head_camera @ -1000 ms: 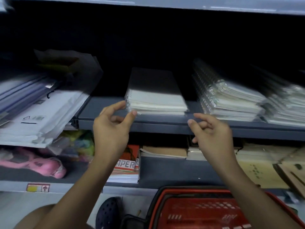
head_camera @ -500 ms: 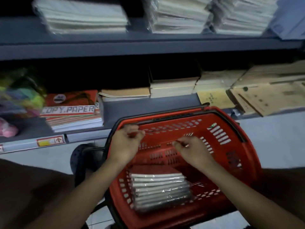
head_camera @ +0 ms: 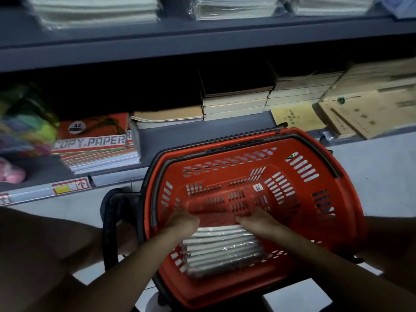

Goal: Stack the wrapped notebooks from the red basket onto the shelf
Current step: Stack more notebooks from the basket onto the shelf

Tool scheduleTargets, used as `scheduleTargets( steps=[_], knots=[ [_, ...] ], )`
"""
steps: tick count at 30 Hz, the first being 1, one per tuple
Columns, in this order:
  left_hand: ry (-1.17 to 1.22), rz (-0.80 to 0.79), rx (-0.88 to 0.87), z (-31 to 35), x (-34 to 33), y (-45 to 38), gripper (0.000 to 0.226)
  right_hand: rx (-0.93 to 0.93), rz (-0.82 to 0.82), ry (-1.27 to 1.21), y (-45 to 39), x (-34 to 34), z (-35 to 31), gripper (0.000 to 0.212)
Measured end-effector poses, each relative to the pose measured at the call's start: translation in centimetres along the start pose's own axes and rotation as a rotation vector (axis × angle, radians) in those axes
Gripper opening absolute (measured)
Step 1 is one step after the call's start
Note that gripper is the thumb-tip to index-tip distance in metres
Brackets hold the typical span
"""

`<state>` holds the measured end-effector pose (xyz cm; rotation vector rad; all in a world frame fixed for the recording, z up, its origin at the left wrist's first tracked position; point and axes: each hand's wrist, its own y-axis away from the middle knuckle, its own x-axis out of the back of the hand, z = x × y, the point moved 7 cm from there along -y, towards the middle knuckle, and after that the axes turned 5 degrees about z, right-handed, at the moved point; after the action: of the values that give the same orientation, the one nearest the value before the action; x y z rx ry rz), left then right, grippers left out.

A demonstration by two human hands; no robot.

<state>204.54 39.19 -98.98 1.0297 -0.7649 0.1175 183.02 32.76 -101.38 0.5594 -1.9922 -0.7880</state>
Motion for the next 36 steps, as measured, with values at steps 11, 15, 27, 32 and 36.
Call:
scheduleTargets(
  steps=[11,15,27,32,36],
  knots=[
    [0.539,0.068,0.109,0.4,2.2,3.4,0.024,-0.078,0.23,-0.351,5.7,2.7,-0.5,0.015],
    [1.003,-0.023,-0.02,3.0,6.0,8.0,0.018,-0.043,0.162,-0.62,11.1,6.3,-3.4,0.013],
    [1.53,-0.232,-0.616,6.9,16.3,19.0,0.051,0.324,0.371,-1.16,24.9,16.6,-8.8,0.018],
    [1.593,-0.125,-0.77,6.5,21.1,20.1,0.054,0.607,0.344,-1.2,25.3,17.2,-13.6,0.016],
    [1.566,-0.008,-0.847,4.5,23.9,20.5,0.049,0.776,0.259,-1.149,24.9,16.7,-17.9,0.025]
  ],
)
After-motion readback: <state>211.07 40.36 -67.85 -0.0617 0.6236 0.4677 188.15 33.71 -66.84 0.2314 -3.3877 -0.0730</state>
